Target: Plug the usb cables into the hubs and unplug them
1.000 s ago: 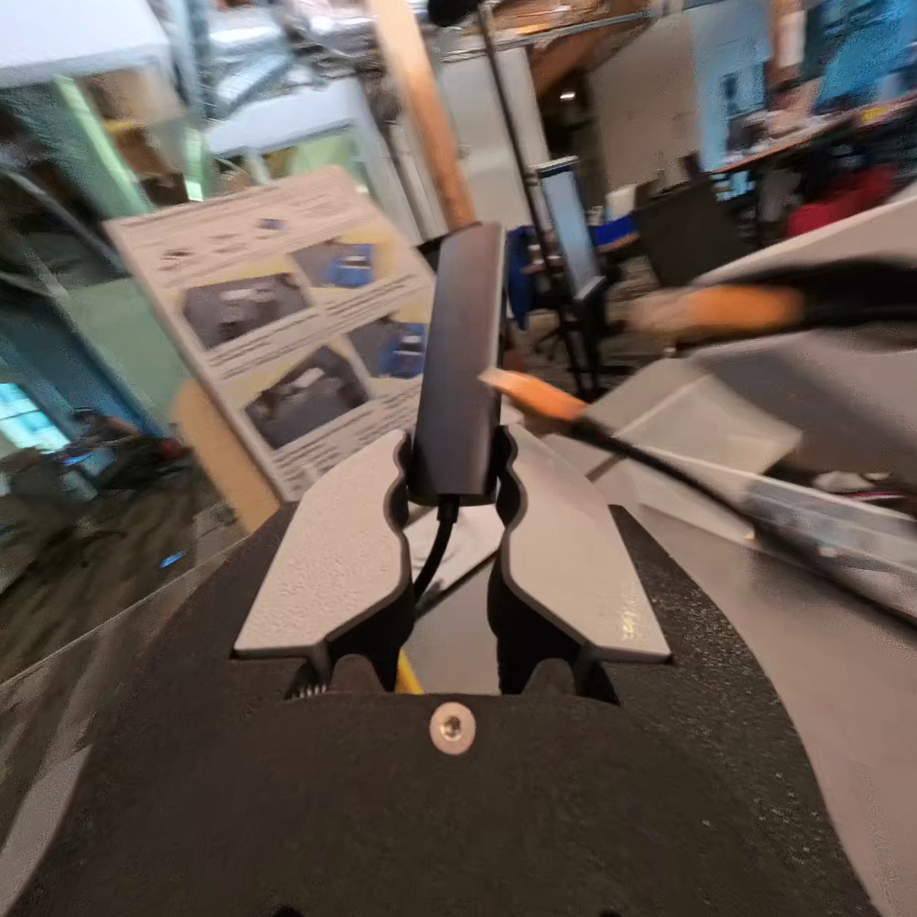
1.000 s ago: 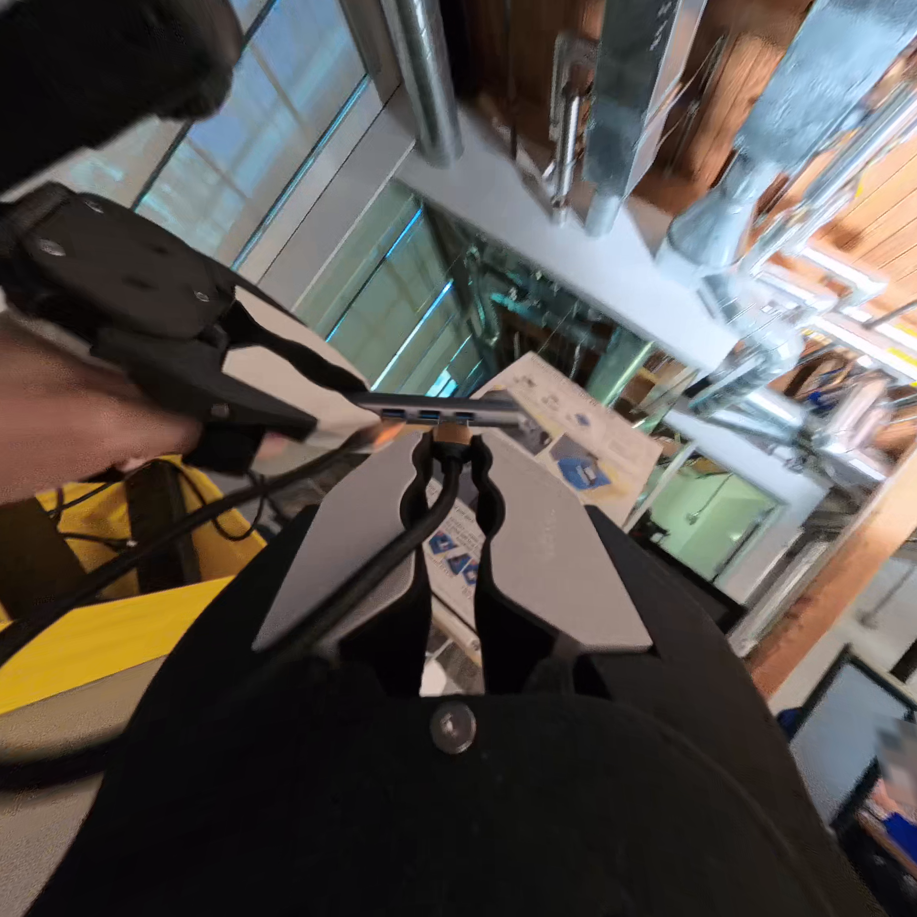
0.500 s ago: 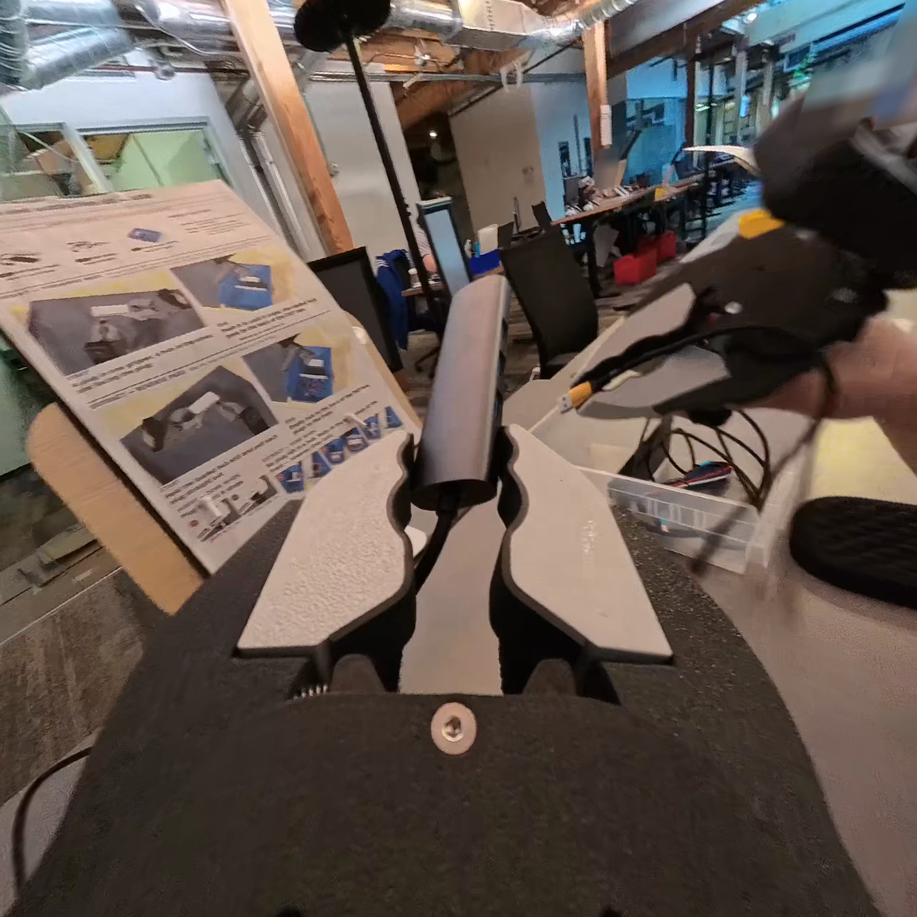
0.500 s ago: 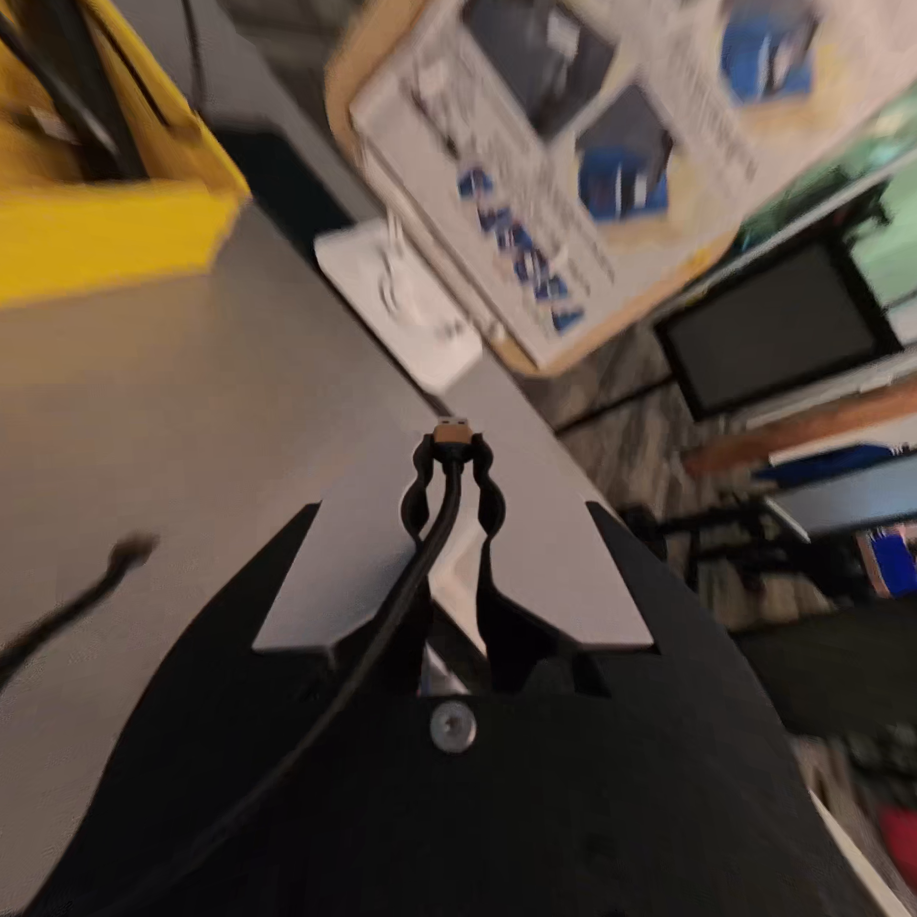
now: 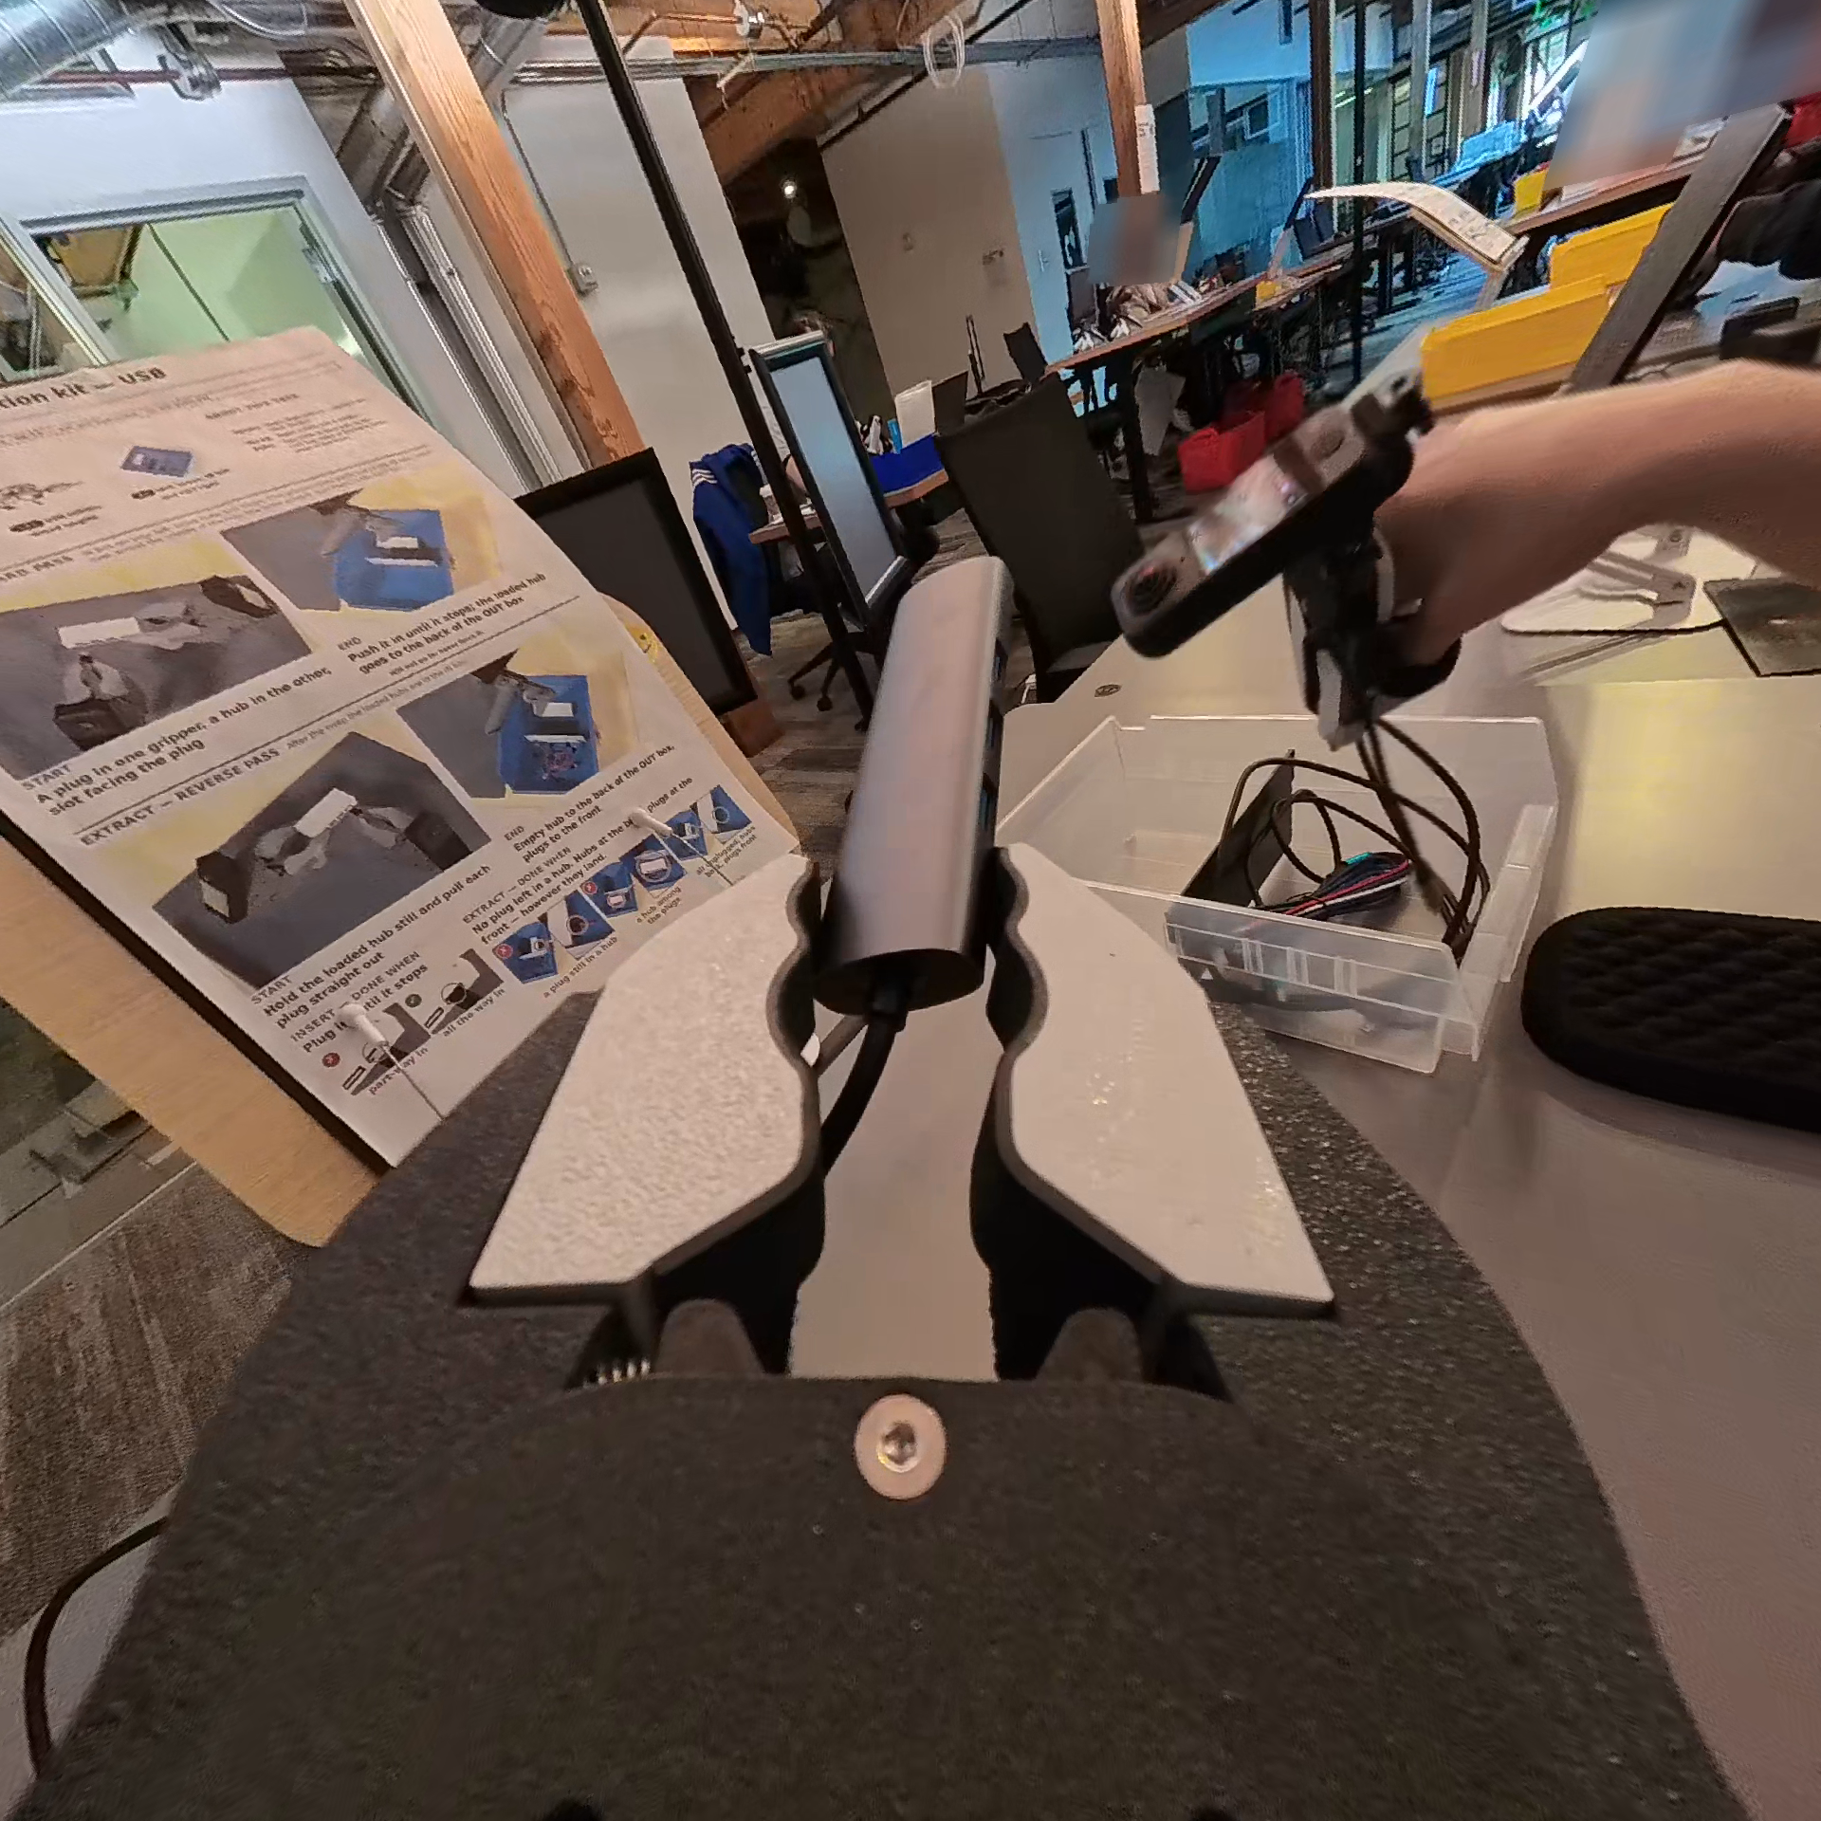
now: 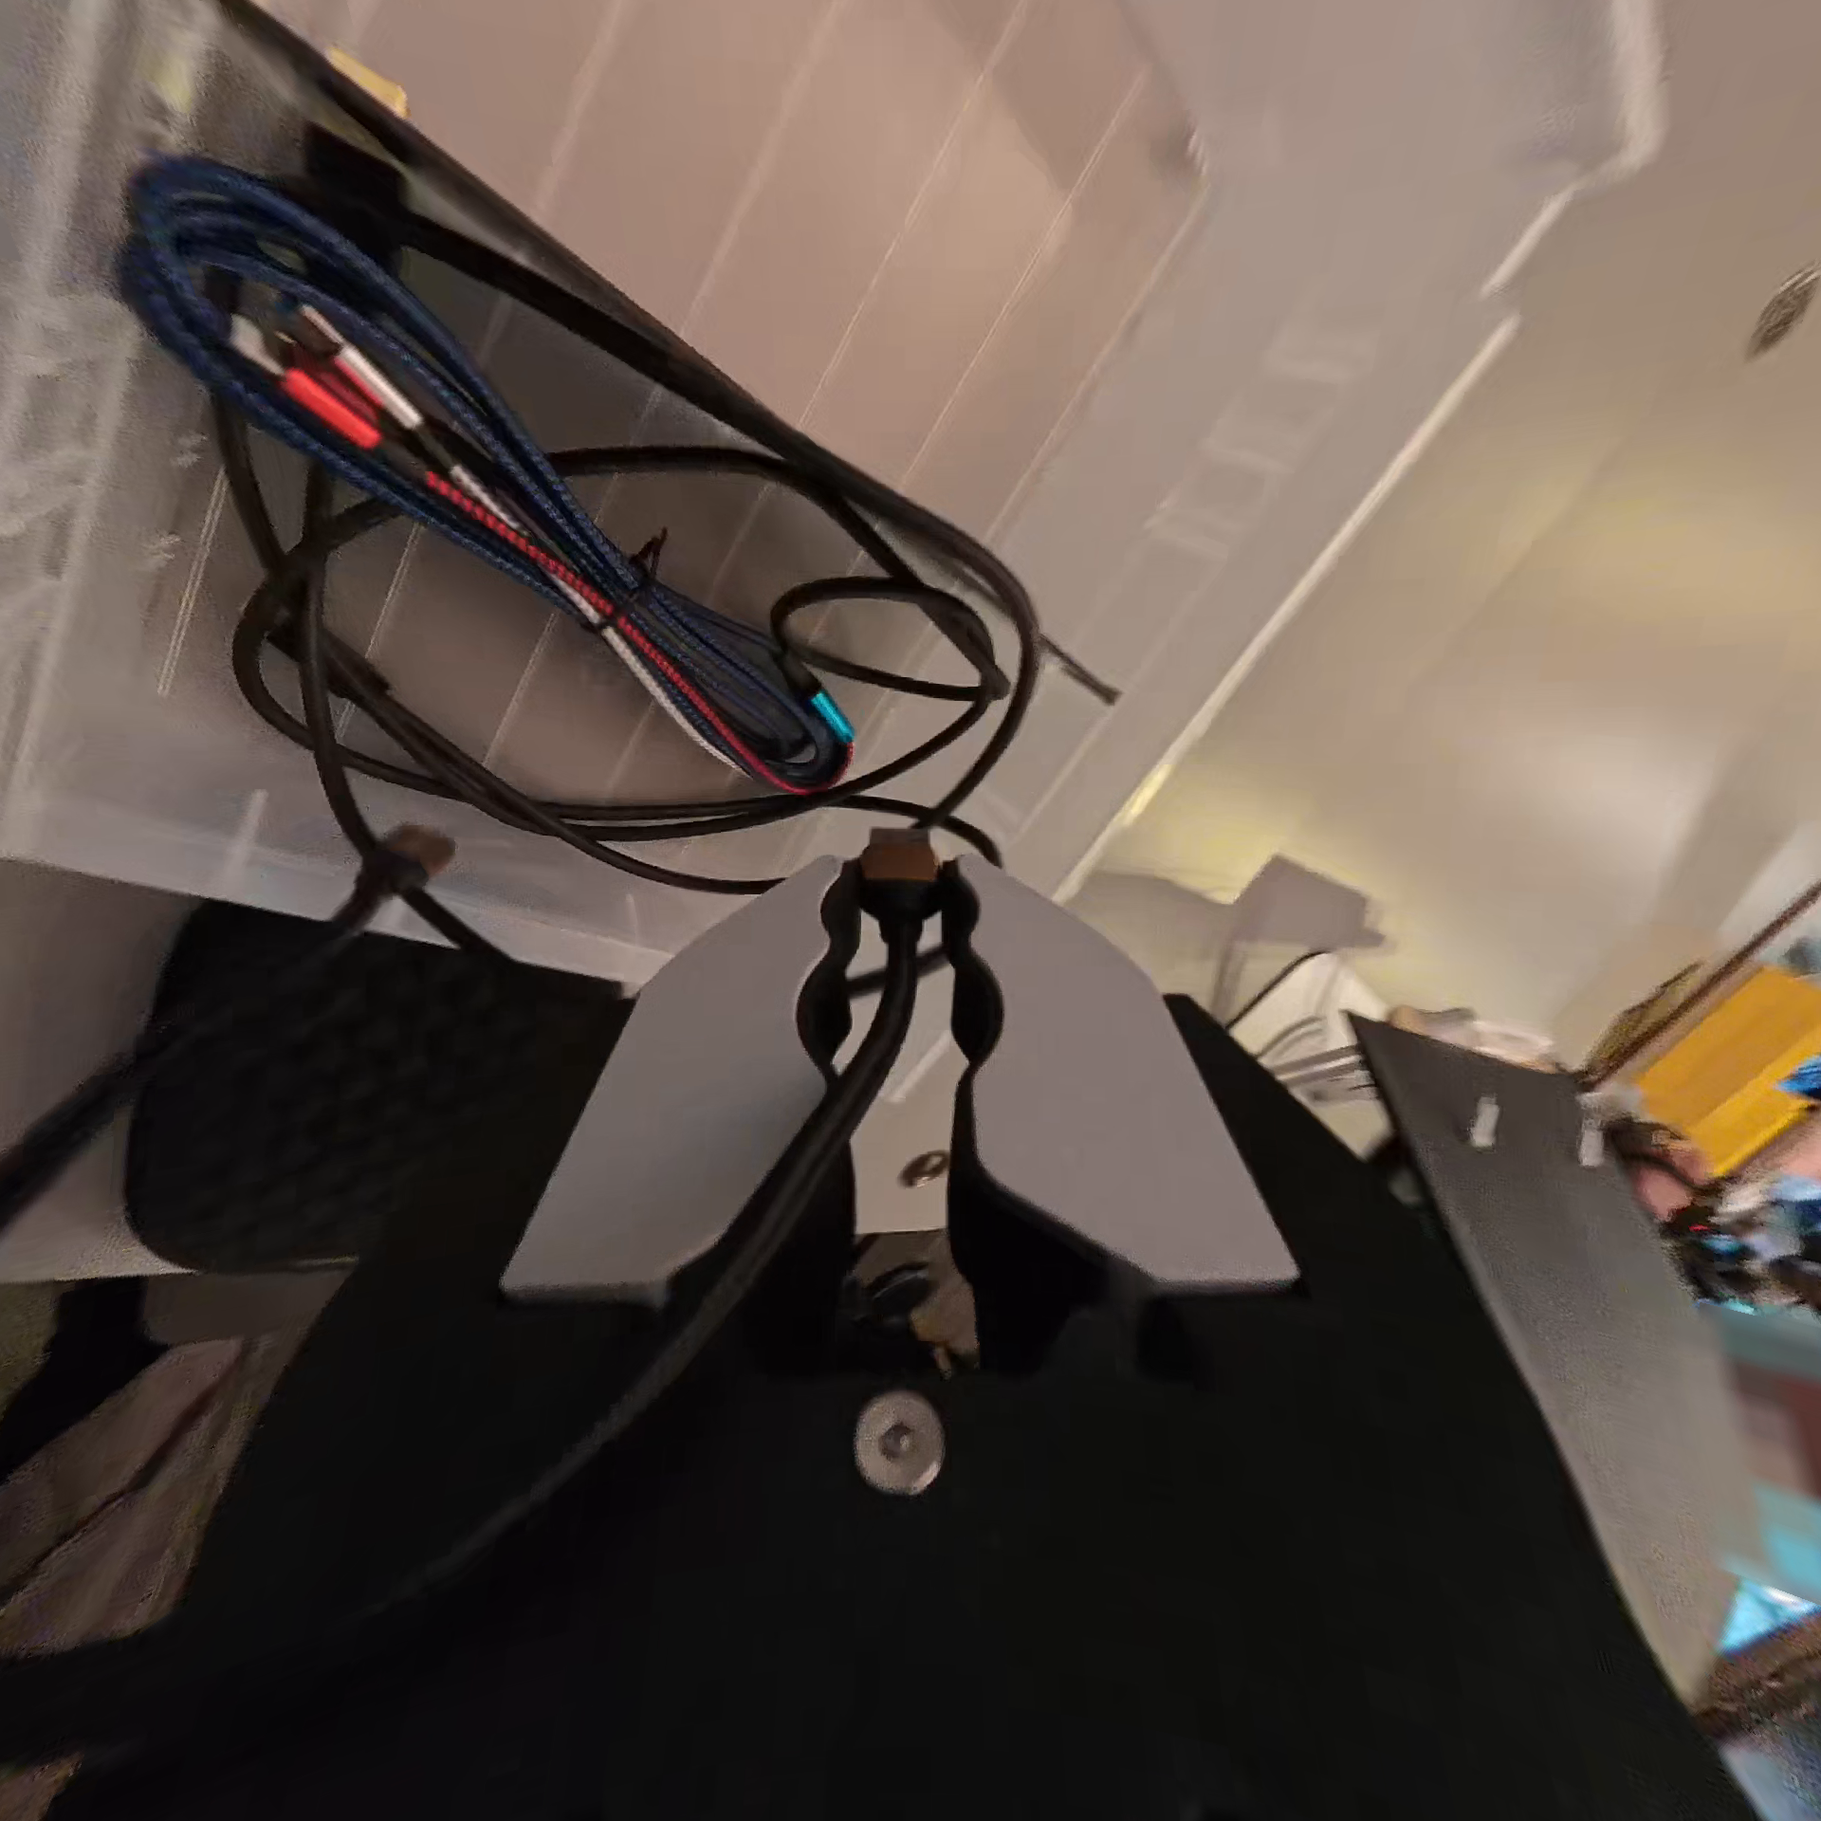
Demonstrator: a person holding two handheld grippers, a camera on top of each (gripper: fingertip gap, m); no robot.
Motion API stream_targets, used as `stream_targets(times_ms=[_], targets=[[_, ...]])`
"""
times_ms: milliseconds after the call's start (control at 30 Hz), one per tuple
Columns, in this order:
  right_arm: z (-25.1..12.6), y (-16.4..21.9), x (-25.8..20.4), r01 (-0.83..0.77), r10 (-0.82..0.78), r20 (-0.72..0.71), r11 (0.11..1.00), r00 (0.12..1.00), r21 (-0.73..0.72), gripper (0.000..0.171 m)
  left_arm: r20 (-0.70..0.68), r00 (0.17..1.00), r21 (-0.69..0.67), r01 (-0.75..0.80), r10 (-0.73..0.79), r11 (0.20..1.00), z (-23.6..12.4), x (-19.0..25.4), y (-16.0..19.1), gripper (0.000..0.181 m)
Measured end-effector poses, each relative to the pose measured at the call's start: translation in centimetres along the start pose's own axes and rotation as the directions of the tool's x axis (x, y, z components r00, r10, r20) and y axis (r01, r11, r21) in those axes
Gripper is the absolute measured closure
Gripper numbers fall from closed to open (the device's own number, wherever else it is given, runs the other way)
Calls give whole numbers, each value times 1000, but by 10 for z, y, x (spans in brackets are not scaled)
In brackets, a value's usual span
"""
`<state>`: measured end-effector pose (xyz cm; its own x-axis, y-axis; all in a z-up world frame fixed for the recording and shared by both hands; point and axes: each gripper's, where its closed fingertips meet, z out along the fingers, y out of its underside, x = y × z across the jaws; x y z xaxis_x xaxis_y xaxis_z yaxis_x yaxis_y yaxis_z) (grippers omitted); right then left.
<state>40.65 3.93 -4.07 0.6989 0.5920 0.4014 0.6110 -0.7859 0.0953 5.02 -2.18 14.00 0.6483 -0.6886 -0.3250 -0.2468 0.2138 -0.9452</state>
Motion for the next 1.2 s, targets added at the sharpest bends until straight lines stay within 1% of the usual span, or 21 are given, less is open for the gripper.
stream_targets(times_ms=[67,133,200,300,467,567,633,700,733,767,800,833,900,933,967,1033,1100,1167,1200], targets=[[20,4,-14,-30,35,113,999,993,-42,155,-7,1000,-9,-4,4,1000,0,2,1,149],[34,4,-29,-49,60,229,997,972,-51,155,-6,1000,-18,-13,13,1000,2,3,2,149],[42,5,-35,-63,76,289,997,954,-52,155,-14,1000,-32,-19,19,999,3,5,4,150],[41,6,-38,-64,74,337,997,939,-39,154,-24,1000,-49,-20,19,999,4,6,7,150],[26,12,-31,-20,21,337,1000,941,-6,146,-38,999,-66,-19,16,998,6,7,11,149],[8,12,-23,-34,17,327,998,945,47,146,-49,998,-70,-31,27,997,6,10,11,150],[-11,5,-18,-52,11,295,990,956,132,146,-60,998,-71,-33,28,997,7,12,11,150],[-39,-13,-19,-44,-35,258,955,965,293,151,-94,995,-75,-34,27,997,8,18,11,150],[-57,-26,-25,-27,-76,241,917,968,399,152,-112,993,-81,-34,25,996,9,21,13,150],[-78,-40,-35,5,-138,220,857,966,515,152,-131,991,-88,-31,19,996,10,24,14,150],[-101,-53,-50,52,-219,189,773,957,632,151,-154,988,-94,-30,16,995,11,27,16,150],[-125,-64,-68,108,-314,143,661,938,742,149,-175,984,-99,-40,22,994,12,31,17,150],[-175,-74,-110,207,-498,6,373,867,904,144,-188,980,-115,-81,59,990,15,35,22,150],[-195,-73,-127,229,-557,-62,236,828,944,145,-192,978,-127,-104,79,986,17,37,25,150],[-211,-71,-139,230,-587,-111,132,802,964,145,-198,976,-138,-123,94,983,18,40,28,150],[-232,-64,-152,201,-632,-155,1,759,980,143,-201,974,-153,-137,105,979,22,42,32,150],[-248,-56,-163,153,-682,-173,-91,710,984,139,-227,968,-158,-146,108,977,25,47,36,150],[-252,-61,-165,160,-673,-210,-136,709,978,137,-253,960,-164,-168,124,972,28,53,40,150],[-250,-63,-170,177,-692,-230,-148,685,973,133,-253,958,-164,-183,138,969,30,54,42,150]])
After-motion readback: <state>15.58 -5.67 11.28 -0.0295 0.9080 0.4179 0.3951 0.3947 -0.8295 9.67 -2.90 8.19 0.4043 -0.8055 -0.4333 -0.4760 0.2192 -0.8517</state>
